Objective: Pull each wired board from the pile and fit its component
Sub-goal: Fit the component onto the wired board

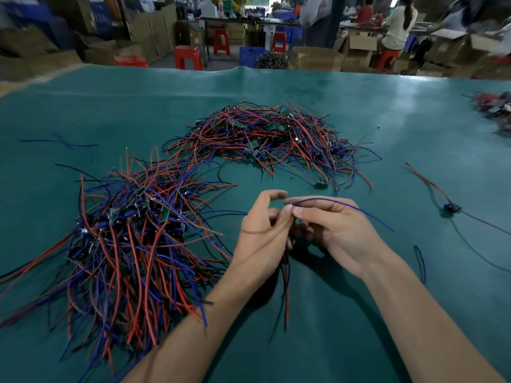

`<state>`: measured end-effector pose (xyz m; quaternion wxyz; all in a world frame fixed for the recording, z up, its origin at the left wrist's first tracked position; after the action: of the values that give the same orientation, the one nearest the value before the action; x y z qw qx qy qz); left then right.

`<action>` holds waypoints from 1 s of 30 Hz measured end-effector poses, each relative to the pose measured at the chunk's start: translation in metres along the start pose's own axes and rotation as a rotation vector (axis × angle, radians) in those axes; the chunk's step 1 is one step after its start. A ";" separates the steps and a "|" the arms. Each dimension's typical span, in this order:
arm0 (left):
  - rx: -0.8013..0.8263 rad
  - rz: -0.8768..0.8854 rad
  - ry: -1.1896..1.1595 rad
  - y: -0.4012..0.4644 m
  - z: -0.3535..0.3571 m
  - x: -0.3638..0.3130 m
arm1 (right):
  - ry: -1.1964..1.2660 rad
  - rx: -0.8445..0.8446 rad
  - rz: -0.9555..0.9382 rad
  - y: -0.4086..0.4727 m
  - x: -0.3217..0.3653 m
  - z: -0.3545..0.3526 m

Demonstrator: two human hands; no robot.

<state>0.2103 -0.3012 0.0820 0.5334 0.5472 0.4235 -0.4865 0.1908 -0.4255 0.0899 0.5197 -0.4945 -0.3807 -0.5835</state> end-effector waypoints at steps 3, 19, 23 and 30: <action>-0.022 -0.051 -0.079 -0.002 -0.002 0.005 | -0.028 0.041 -0.044 0.000 0.006 -0.004; 0.010 0.072 0.157 0.004 -0.003 0.008 | -0.214 -0.028 -0.170 0.006 0.008 -0.018; 0.078 0.094 0.225 0.000 0.003 0.009 | -0.217 -0.157 -0.171 0.010 0.007 -0.028; 0.090 0.059 0.305 0.001 0.004 0.012 | -0.380 -0.294 -0.283 0.010 0.013 -0.036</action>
<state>0.2128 -0.3059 0.0708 0.4517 0.6503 0.4612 -0.4004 0.1950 -0.4645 0.0934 0.2751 -0.6072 -0.4479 -0.5959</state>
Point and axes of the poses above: each hand's wrist, its own y-axis towards the middle knuckle, its own z-axis out of the palm, x = y × z, the point moved 7 cm from there along y, towards the middle knuckle, and after that the axes turned 9 degrees about -x, right-handed, at the moved point
